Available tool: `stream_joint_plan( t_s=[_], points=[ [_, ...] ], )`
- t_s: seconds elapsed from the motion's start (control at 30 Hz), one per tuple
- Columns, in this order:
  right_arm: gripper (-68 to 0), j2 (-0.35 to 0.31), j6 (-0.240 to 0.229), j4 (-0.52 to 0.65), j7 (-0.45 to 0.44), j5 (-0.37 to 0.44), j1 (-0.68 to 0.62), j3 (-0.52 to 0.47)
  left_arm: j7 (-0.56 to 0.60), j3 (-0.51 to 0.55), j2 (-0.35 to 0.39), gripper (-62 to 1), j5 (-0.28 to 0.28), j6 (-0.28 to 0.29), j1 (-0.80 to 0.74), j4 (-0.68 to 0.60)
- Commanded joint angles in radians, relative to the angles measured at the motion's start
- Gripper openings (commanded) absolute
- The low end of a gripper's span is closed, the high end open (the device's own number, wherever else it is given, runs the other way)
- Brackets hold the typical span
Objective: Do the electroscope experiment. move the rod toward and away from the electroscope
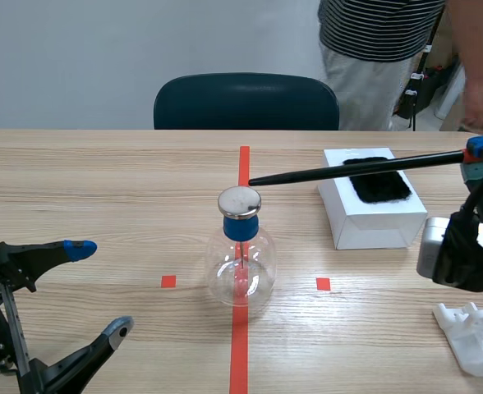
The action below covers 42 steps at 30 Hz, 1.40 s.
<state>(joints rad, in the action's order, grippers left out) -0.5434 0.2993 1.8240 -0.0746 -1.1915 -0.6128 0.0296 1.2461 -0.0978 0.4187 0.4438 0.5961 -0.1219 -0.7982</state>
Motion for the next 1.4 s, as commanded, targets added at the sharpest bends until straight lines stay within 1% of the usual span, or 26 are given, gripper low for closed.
stream_joint_plan(
  t_s=[0.0, 0.13, 0.23, 0.3, 0.33, 0.43, 0.47, 0.63, 0.7, 0.77, 0.93, 1.07, 1.13, 1.23, 1.37],
  points=[
    [-67.3, -0.011, 0.03, 0.015, 0.002, 0.019, 0.014, -0.002, 0.014, 0.006, 0.006, 1.4, -0.014, -0.002, 0.003, -0.011],
    [-67.3, -0.012, 0.079, 0.018, 0.0, 0.048, 0.002, -0.023, 0.014, 0.006, 0.006, 1.4, -0.014, -0.002, 0.003, -0.011],
    [-67.3, -0.016, 0.105, 0.039, -0.029, 0.092, -0.05, -0.076, 0.014, 0.006, 0.006, 1.4, -0.013, -0.002, 0.003, -0.011],
    [-67.3, -0.016, 0.105, 0.061, -0.055, 0.143, -0.098, -0.13, 0.014, 0.006, 0.006, 1.4, -0.013, -0.002, 0.003, -0.011],
    [-67.3, -0.016, 0.113, 0.071, -0.068, 0.176, -0.124, -0.163, 0.014, 0.006, 0.006, 1.4, -0.013, -0.002, 0.003, -0.011],
    [-67.3, -0.016, 0.171, 0.082, -0.108, 0.282, -0.197, -0.259, 0.014, 0.006, 0.006, 1.4, -0.013, -0.002, 0.003, -0.011],
    [-67.3, -0.015, 0.183, 0.082, -0.117, 0.318, -0.223, -0.292, 0.014, 0.006, 0.006, 1.4, -0.013, -0.002, 0.003, -0.011],
    [-67.3, -0.012, 0.187, 0.082, -0.164, 0.498, -0.346, -0.447, 0.014, 0.006, 0.006, 1.4, -0.013, -0.002, 0.003, -0.011],
    [-67.3, 0.007, 0.187, 0.082, -0.195, 0.544, -0.384, -0.505, 0.014, 0.006, 0.006, 1.4, -0.013, -0.002, 0.003, -0.011],
    [-67.3, 0.045, 0.186, 0.081, -0.241, 0.581, -0.412, -0.557, 0.014, 0.006, 0.006, 1.4, -0.013, -0.002, 0.003, -0.011],
    [-67.3, 0.174, 0.177, 0.079, -0.401, 0.618, -0.469, -0.645, 0.014, 0.006, 0.006, 1.4, -0.013, -0.002, 0.003, -0.011],
    [-67.3, 0.259, 0.157, 0.059, -0.496, 0.621, -0.493, -0.672, 0.014, 0.006, 0.006, 1.4, -0.013, -0.002, 0.003, -0.011],
    [-67.3, 0.293, 0.155, 0.039, -0.533, 0.624, -0.493, -0.678, 0.014, 0.006, 0.006, 1.4, -0.013, -0.002, 0.003, -0.011],
    [-67.1, 0.325, 0.152, 0.008, -0.571, 0.624, -0.493, -0.679, 0.014, 0.006, 0.006, 1.4, -0.013, -0.002, 0.003, -0.011],
    [-67.1, 0.347, 0.149, -0.024, -0.605, 0.624, -0.492, -0.679, 0.013, 0.006, 0.006, 1.4, -0.013, -0.002, 0.003, -0.011]
  ],
)
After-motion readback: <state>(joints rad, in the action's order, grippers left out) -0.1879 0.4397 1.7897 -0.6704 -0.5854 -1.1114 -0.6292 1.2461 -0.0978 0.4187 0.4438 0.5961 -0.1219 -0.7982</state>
